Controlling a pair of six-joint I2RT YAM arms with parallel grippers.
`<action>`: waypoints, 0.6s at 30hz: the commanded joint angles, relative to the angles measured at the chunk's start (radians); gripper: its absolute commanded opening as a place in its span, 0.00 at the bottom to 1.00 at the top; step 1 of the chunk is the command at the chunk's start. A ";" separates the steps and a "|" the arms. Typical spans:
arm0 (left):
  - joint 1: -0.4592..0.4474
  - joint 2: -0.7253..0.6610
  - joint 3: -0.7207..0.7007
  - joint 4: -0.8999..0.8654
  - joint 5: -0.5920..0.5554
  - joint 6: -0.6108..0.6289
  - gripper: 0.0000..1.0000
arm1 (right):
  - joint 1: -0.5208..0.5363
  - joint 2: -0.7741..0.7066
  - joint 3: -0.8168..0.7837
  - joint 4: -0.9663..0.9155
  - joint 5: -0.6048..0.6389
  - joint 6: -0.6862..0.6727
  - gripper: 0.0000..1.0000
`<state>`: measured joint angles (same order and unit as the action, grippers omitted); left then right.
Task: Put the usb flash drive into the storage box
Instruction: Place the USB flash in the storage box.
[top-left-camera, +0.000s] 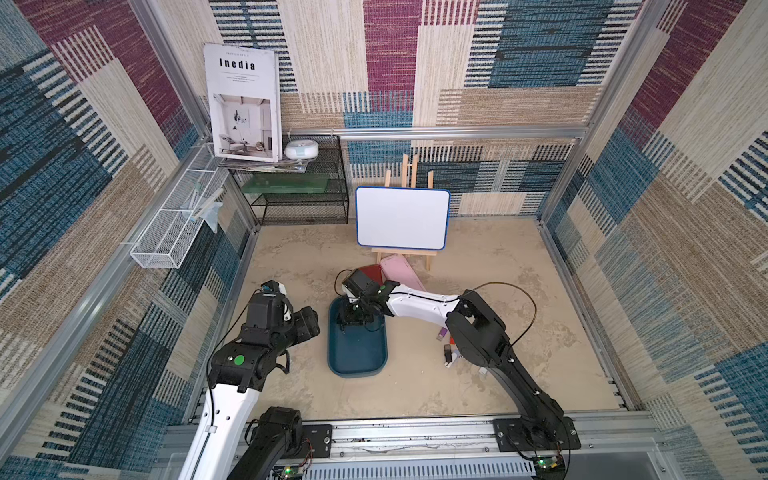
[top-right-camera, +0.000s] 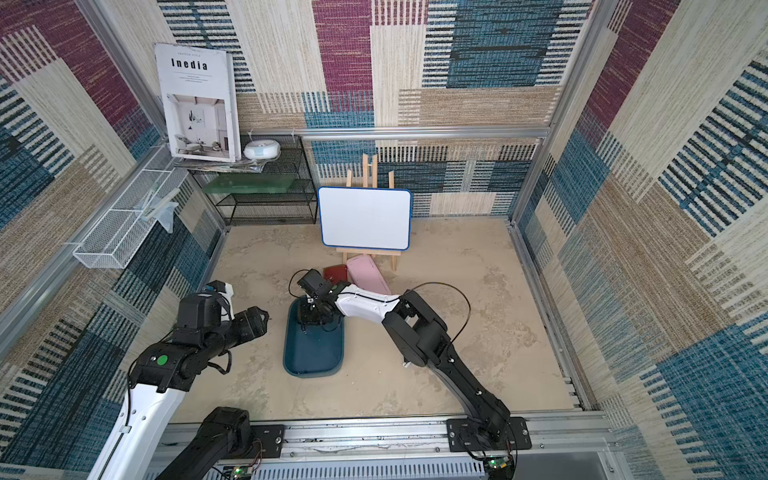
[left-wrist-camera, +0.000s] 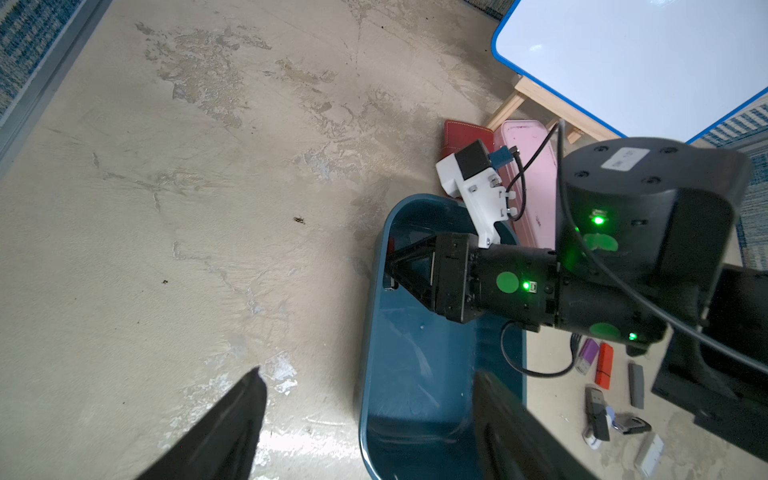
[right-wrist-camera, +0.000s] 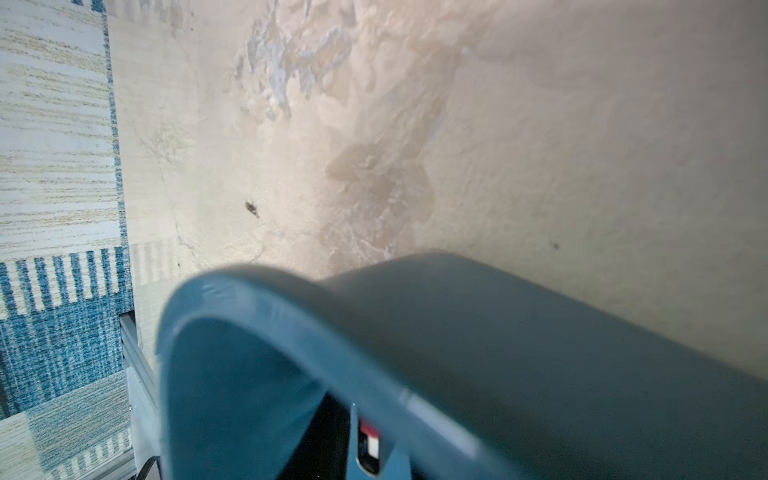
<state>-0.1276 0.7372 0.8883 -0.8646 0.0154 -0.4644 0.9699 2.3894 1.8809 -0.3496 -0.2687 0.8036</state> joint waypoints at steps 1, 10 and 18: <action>0.000 0.006 -0.003 0.002 0.003 0.001 0.82 | 0.001 -0.013 0.003 -0.032 0.001 0.005 0.36; 0.001 -0.001 -0.003 0.001 0.001 0.002 0.82 | 0.001 -0.165 -0.082 -0.055 0.051 -0.037 0.41; -0.002 -0.005 -0.003 0.018 0.066 0.027 0.82 | -0.008 -0.546 -0.350 -0.051 0.343 -0.160 0.41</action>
<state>-0.1276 0.7353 0.8883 -0.8639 0.0254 -0.4633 0.9672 1.9507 1.6020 -0.3965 -0.1116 0.7097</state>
